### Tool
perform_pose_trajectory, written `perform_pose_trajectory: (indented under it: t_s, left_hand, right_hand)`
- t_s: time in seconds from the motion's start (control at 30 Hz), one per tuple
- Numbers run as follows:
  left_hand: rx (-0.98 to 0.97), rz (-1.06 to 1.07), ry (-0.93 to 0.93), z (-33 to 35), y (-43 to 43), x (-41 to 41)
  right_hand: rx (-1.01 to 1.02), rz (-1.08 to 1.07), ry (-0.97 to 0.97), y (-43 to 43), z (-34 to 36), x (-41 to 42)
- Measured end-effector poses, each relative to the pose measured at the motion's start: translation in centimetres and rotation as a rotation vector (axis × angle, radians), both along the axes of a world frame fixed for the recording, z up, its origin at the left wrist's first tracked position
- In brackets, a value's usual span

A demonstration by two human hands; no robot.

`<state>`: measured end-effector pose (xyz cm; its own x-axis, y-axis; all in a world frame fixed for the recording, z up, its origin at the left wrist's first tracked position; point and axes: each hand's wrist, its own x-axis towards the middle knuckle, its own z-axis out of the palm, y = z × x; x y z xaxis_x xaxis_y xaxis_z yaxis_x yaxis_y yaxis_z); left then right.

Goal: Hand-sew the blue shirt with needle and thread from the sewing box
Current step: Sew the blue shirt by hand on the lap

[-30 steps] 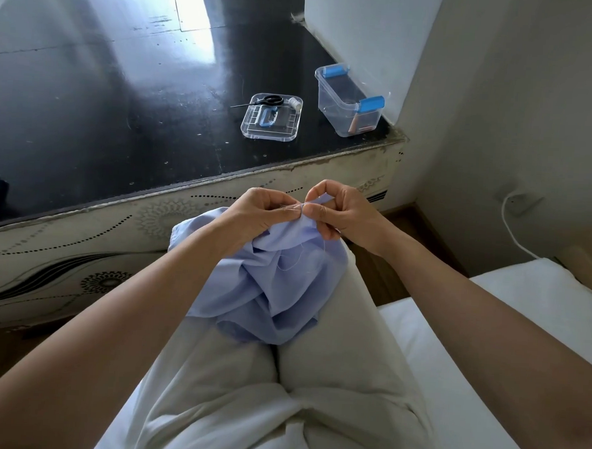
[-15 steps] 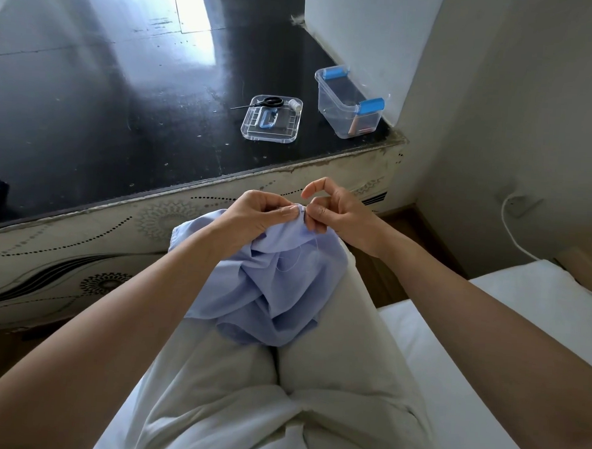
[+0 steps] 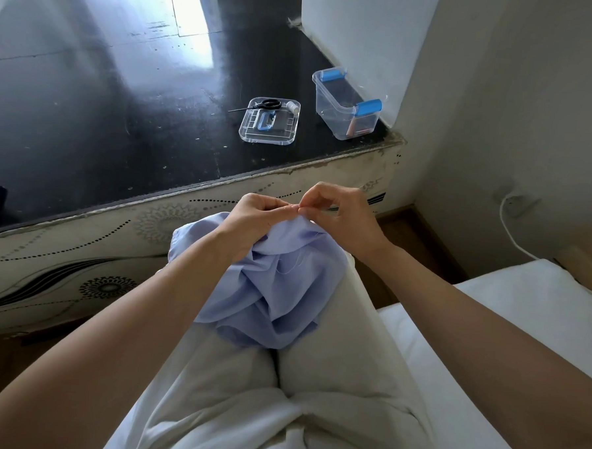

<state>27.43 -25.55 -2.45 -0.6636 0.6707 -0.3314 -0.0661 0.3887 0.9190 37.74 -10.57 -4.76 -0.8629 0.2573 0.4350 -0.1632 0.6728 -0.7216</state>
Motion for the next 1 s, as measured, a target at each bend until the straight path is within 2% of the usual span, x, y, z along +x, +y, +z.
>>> perform_pose_trajectory:
  t_s: [0.1, 0.17, 0.33, 0.47, 0.53, 0.63, 0.7, 0.77, 0.83, 0.9, 1.0]
  left_hand:
    - [-0.078, 0.001, 0.046, -0.2, 0.1, 0.0]
    - [-0.081, 0.038, 0.049, -0.4, 0.3, 0.1]
    - [-0.156, 0.112, 0.106, -0.4, 1.1, 0.3]
    - [-0.121, 0.226, 0.055, -1.0, 1.0, -0.2]
    - [-0.059, 0.262, 0.003, -1.2, 1.0, -0.2]
    - [0.016, 0.335, -0.033, -1.2, 1.1, -0.4]
    - [0.060, 0.381, -0.047, -1.1, 1.0, -0.8]
    - [0.088, 0.425, -0.054, -1.0, 1.0, -1.0]
    - [0.113, 0.460, -0.078, -0.9, 1.2, -1.0]
    - [0.134, 0.471, -0.123, -0.8, 1.3, -0.9]
    - [0.158, 0.457, -0.200, -0.6, 1.3, -0.7]
  right_hand:
    - [0.138, -0.013, 0.119, -0.4, -0.4, -0.4]
    - [0.126, 0.006, 0.154, -0.8, -0.3, -0.6]
    - [-0.193, 0.052, 0.035, -1.3, 0.4, 0.4]
    - [-0.438, 0.160, -0.020, -1.3, 1.5, 0.7]
    - [-0.635, 0.263, -0.217, -0.2, 1.7, 1.0]
    - [-0.909, 0.565, -0.719, 0.8, 2.1, 2.0]
    - [-0.849, 0.747, -1.089, 1.0, 2.2, 2.6]
    - [-0.728, 0.848, -1.267, 1.0, 2.4, 2.9]
    - [-0.720, 0.768, -1.234, 1.1, 2.5, 2.9]
    - [-0.758, 0.564, -1.044, 1.2, 2.4, 2.6]
    - [-0.585, 0.336, -0.786, 0.5, 2.2, 1.6]
